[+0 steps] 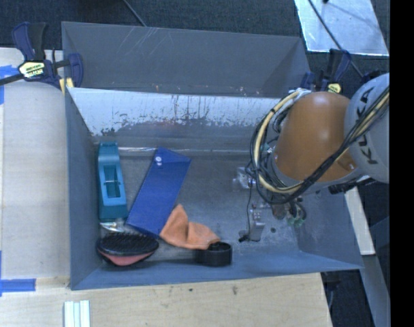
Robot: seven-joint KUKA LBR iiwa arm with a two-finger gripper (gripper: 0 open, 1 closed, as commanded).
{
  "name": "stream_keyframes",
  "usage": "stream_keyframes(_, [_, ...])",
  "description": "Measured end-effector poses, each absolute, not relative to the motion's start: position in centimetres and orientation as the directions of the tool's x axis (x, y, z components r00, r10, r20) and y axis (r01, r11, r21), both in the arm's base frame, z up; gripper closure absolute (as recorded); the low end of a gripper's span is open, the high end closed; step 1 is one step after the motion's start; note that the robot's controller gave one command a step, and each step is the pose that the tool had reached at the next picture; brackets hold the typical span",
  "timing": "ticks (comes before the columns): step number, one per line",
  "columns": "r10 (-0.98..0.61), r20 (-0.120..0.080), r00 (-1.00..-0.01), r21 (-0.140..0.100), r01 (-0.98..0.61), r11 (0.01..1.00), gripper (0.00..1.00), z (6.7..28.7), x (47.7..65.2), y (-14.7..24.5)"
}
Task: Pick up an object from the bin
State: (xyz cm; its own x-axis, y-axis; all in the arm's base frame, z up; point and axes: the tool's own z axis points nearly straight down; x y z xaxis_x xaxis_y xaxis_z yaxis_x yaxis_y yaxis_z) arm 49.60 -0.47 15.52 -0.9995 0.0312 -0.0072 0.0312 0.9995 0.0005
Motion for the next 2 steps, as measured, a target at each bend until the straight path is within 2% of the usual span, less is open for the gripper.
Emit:
stream_keyframes(1, [0.080,0.001,-0.997,0.000,0.080,0.997,0.00,15.1,49.7,2.6])
stream_keyframes(2, [-0.167,-0.005,-0.986,0.000,-0.167,0.986,0.00,15.3,50.6,6.8])
